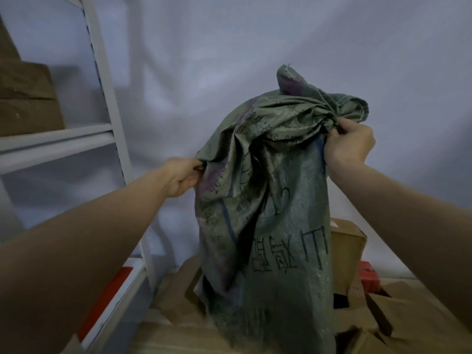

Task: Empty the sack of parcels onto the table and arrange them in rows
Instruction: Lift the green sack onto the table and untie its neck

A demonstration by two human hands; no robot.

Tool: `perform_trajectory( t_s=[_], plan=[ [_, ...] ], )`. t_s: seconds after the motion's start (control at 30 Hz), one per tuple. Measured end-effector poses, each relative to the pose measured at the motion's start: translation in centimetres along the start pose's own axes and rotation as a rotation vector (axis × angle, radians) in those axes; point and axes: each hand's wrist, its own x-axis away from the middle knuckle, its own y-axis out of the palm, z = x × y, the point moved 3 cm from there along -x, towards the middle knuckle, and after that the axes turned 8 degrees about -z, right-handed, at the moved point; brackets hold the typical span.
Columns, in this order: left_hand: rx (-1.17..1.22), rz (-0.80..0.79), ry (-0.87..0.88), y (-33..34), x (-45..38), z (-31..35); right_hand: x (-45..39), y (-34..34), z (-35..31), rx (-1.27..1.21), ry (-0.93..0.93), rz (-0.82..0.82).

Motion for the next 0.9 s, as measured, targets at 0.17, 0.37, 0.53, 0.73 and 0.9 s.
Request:
perform_trajectory(
  t_s=[0.17, 0.37, 0.53, 0.73, 0.9],
  plan=[
    [0.212, 0.059, 0.271, 3.8, 1.3, 5.4, 0.1, 0.8, -2.7, -0.156, -0.12, 0.021],
    [-0.031, 0.101, 0.059, 4.1, 3.2, 0.8, 1.4, 0.4, -0.3, -0.025, -0.158, -0.068],
    [0.094, 0.062, 0.216, 4.9, 3.6, 5.7, 0.5, -0.8, -2.7, -0.108, -0.155, 0.026],
    [-0.162, 0.129, 0.09, 3.8, 4.9, 3.3, 1.2, -1.5, -2.7, -0.016, -0.237, -0.069],
    [-0.146, 0.153, 0.171, 3.2, 5.6, 4.1, 1.7, -2.1, -2.3, -0.003, -0.251, -0.034]
  ],
)
